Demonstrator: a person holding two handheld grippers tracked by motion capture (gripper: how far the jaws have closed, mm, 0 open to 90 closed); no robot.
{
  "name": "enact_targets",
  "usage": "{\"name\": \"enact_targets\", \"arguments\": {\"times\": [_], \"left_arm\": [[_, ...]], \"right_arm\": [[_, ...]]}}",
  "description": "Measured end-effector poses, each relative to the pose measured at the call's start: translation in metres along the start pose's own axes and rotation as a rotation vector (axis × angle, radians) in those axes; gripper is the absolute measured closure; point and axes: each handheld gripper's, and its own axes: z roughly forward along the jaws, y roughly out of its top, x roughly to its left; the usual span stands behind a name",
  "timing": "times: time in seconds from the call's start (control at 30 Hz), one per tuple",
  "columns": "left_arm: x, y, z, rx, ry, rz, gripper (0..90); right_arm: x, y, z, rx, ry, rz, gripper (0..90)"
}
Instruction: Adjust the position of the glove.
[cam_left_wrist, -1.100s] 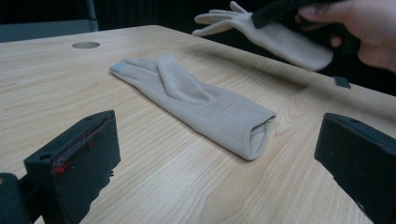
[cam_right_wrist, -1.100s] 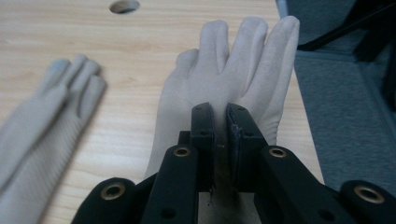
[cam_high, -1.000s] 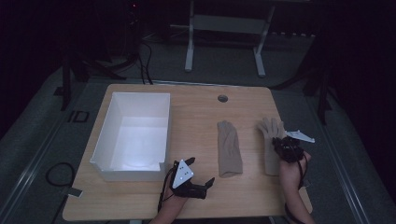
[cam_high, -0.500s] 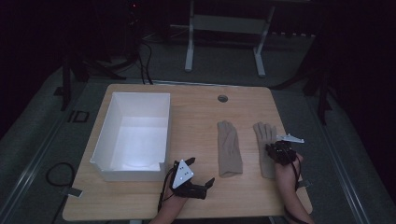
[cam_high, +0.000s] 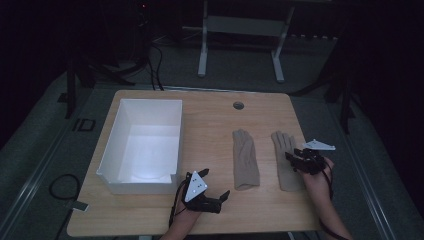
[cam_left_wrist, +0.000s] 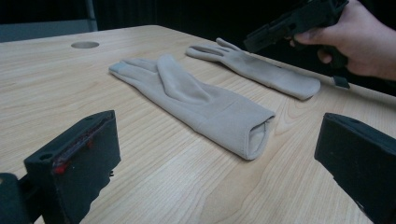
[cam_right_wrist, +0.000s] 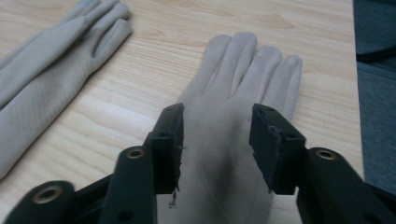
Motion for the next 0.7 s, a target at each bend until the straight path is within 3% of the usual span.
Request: {"name": "enact_targets", "arguments": {"times": [0.17,0.27,0.57,0.67,0.7], "left_arm": [[0.0,0.0,0.0,0.002,0.002,0.002,0.4],[0.0,0.0,0.0,0.003,0.002,0.001,0.4],[0.001,0.0,0.0,0.002,-0.001,-0.005,0.4],[0.0,0.0,0.0,0.003,0.0,0.0,0.4],[0.0,0.0,0.0,0.003,-0.001,0.0,0.5]], "right_arm": [[-0.01,0.003,-0.007,0.025,0.04,-0.079,52.9],[-0.013,0.003,-0.008,0.036,0.034,-0.106,51.9],[-0.006,-0.01,0.006,0.045,0.057,-0.101,49.4],[-0.005,-0.019,0.016,0.076,0.07,-0.095,53.1],[-0.006,-0.021,0.018,0.057,0.08,-0.086,53.7]]}}
